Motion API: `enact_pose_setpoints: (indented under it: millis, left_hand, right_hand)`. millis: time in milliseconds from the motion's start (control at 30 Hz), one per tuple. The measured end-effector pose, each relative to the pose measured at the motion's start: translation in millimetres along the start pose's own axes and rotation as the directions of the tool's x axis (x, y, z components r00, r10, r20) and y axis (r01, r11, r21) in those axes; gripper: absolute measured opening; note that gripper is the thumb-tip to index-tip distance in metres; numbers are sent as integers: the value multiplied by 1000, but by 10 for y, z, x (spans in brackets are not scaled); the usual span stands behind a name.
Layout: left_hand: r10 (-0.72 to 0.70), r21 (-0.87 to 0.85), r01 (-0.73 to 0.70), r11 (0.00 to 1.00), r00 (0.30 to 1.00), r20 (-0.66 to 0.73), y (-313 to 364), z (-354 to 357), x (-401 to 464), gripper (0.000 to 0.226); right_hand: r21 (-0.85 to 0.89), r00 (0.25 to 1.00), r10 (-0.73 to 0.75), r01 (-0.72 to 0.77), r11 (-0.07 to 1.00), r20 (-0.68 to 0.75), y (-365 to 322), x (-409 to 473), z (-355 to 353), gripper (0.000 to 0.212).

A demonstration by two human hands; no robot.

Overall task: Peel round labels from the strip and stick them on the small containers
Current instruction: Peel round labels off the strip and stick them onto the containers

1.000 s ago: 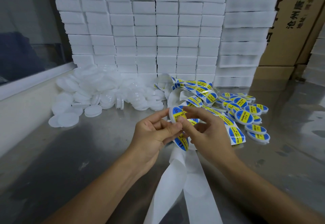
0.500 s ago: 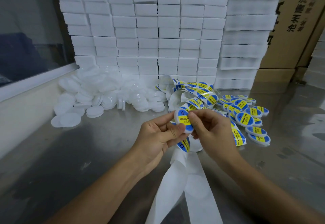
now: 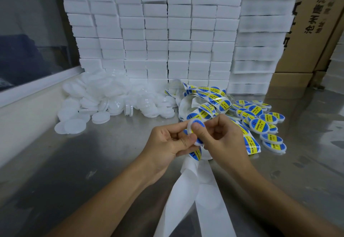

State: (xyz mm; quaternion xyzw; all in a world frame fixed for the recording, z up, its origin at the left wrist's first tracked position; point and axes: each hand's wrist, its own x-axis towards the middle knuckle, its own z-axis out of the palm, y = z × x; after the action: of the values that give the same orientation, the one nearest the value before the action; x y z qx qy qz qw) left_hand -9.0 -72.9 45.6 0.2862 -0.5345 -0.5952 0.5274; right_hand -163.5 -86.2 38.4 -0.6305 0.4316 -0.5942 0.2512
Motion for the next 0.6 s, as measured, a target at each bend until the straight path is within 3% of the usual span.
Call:
enact_pose_setpoints:
  millis: [67,133,267,400,533,600]
  left_hand:
    - [4,68,-4,998,1000,7,-11,11,-7,37]
    - [3,120,-4,993,1000,8,-15,11,-10,33]
    - [-12,143,14,990,1000,-11,12,-20,-2,31]
    - [-12,76,20,997,995,-103,19,-58,27,24]
    - [2,26,3,1000,983,-183,27,-112,46,18]
    - [6,42,2,999,982,-188,27,-121,49,19]
  right_hand:
    - [-60,999,1,-3,998,-32,-17,-16,-4,56]
    - [-78,999,8,-12,997,-53,-28,2,-23,53]
    - [-23,1000,-16,16,1000,-25,-24,53,-69,35]
    - [53,994,-43,38,998,100,-22,39,-56,7]
    - [22,976,-74,71,997,204,-16,4,-27,40]
    - [70,974,-35,20,997,222,-18,2,-28,40]
